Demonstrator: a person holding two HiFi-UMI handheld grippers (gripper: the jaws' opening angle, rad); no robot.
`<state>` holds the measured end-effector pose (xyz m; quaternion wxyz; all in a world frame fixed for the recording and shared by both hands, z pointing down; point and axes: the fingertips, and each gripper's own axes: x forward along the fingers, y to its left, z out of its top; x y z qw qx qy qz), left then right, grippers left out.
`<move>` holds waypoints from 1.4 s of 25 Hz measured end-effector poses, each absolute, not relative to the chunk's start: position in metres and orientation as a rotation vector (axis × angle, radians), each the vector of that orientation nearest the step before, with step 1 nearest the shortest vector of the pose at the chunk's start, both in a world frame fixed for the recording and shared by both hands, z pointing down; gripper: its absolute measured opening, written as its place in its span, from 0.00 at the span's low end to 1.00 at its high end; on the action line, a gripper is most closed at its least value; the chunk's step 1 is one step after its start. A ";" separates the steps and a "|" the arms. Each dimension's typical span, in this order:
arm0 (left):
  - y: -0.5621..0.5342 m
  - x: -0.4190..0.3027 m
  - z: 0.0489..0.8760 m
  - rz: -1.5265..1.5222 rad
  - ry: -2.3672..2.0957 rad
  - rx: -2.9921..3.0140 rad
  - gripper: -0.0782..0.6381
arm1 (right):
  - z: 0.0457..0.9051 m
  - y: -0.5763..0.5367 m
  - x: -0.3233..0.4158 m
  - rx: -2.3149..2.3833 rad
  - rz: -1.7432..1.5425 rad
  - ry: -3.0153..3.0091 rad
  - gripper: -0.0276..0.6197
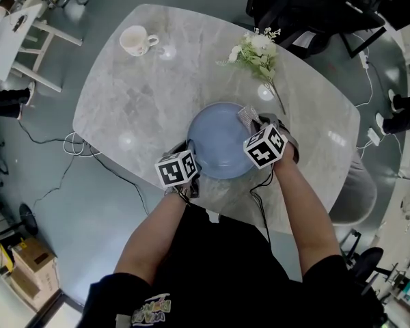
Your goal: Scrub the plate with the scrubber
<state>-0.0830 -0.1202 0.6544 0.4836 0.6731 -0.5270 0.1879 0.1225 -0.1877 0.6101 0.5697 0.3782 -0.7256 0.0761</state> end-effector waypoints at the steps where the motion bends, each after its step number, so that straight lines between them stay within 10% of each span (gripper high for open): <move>1: -0.120 -0.083 0.653 0.458 -1.288 1.637 0.15 | 0.609 -0.184 0.124 0.889 0.179 -1.705 0.16; 35: -0.121 -0.085 0.651 0.413 -1.331 1.593 0.15 | 0.611 -0.085 0.008 0.784 0.534 -1.990 0.16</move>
